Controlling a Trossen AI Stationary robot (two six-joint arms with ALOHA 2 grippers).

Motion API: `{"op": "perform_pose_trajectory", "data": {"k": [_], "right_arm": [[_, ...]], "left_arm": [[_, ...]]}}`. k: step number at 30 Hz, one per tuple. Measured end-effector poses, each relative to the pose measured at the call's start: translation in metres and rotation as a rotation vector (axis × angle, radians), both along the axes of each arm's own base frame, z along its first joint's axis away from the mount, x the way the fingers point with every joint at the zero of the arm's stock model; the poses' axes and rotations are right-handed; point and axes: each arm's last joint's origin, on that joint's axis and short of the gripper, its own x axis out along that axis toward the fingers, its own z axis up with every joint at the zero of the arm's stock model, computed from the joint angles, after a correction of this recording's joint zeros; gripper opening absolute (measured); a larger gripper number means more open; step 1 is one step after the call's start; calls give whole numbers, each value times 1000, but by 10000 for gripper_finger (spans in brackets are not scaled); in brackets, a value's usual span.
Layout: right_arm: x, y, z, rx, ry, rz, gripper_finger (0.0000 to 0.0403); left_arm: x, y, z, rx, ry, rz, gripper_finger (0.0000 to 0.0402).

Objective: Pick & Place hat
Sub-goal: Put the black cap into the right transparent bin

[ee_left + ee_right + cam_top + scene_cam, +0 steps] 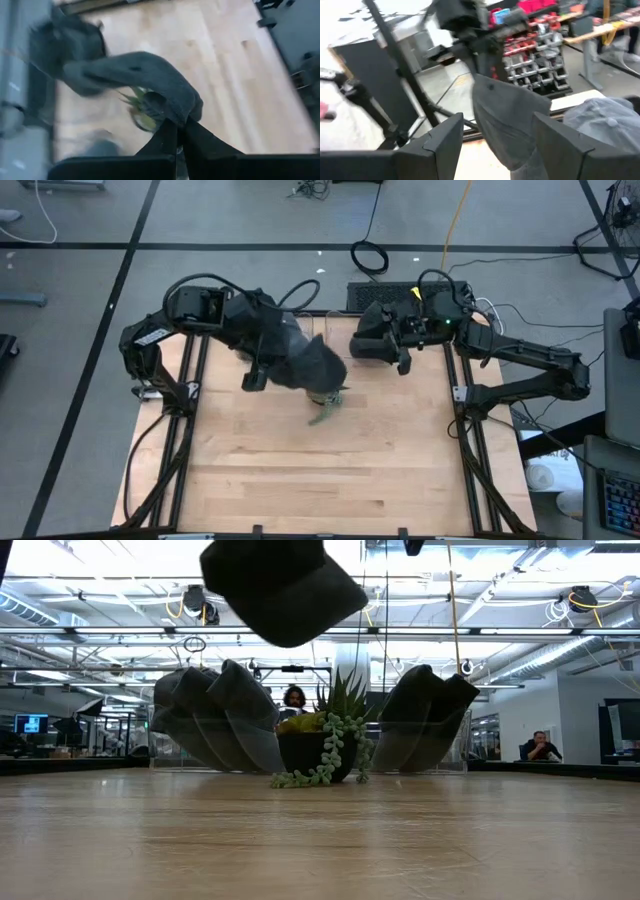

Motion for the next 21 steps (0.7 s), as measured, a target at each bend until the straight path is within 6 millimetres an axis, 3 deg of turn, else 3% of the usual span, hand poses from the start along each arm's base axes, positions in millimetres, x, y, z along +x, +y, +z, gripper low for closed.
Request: {"op": "perform_pose_trajectory", "data": {"k": [12,21], "right_arm": [[12,-7,-6,22,1,-115,222],[13,0,-6,92,12,-86,222]], "left_arm": [[11,7,11,459,-134,-147,7],[18,15,23,645,-212,-37,7]]}}
